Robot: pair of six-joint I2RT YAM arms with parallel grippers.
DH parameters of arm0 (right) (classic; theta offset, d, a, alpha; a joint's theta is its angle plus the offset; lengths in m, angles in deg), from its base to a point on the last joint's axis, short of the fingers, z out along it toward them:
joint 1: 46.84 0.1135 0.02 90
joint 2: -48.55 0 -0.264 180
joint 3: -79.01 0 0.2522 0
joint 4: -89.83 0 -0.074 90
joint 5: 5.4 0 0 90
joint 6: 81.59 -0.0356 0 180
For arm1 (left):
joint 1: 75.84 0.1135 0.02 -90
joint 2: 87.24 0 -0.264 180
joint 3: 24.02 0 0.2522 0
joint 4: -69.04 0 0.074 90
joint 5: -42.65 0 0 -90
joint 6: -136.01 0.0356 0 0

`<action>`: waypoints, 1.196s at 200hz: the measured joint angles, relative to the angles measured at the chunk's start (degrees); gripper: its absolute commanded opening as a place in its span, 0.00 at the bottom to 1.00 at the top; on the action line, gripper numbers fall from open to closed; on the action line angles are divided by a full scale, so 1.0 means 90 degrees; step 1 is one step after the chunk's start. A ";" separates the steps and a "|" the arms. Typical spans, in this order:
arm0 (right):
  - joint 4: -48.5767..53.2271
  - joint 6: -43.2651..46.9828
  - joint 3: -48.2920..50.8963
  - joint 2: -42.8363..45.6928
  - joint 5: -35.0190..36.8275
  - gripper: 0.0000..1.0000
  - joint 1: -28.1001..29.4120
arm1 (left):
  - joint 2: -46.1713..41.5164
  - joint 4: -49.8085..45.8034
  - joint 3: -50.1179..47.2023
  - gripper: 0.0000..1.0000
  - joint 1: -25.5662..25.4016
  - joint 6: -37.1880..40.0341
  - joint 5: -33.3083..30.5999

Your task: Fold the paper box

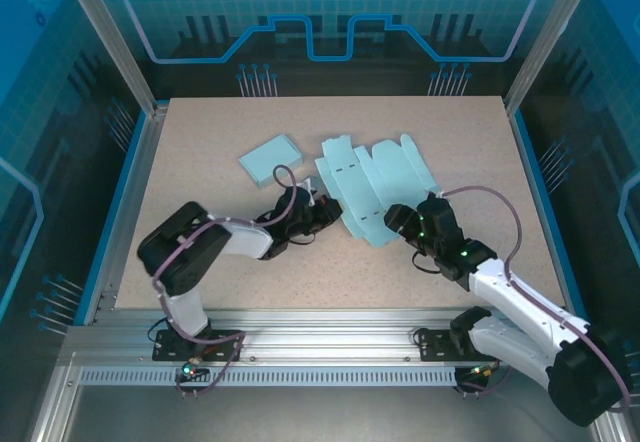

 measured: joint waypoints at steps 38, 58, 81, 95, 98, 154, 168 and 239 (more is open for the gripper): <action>0.0850 0.1044 -0.0733 0.0194 0.0279 1.00 -0.0002 | -0.1076 -0.2764 0.1309 0.00 0.0080 0.2132 0.0087; 0.1156 0.1625 -0.1144 0.0165 0.0296 1.00 -0.0002 | -0.1421 -0.4235 0.2130 0.00 0.0151 0.3427 0.0102; 0.1365 0.2254 -0.1598 -0.0002 0.0274 1.00 -0.0024 | -0.1642 -0.5780 0.2936 0.00 0.0330 0.4789 -0.0012; 0.1477 0.2552 -0.1858 -0.0143 0.0253 1.00 -0.0061 | -0.1732 -0.6598 0.3305 0.00 0.0461 0.5464 -0.0097; 0.1496 0.2591 -0.1897 -0.0170 0.0248 1.00 -0.0078 | -0.1746 -0.6739 0.3368 0.00 0.0483 0.5581 -0.0112; 0.1882 0.3412 -0.2773 -0.0678 -0.0223 1.00 -0.0811 | -0.2178 -0.8874 0.4335 0.00 0.0639 0.7218 -0.0233; 0.1938 0.3589 -0.2926 -0.0746 -0.0546 1.00 -0.1132 | -0.2397 -0.9238 0.4517 0.00 0.0639 0.7524 -0.0238; 0.1802 0.4692 -0.3310 -0.0862 -0.3157 1.00 -0.2052 | -0.2458 -1.1283 0.6530 0.00 0.0641 0.9425 -0.0279</action>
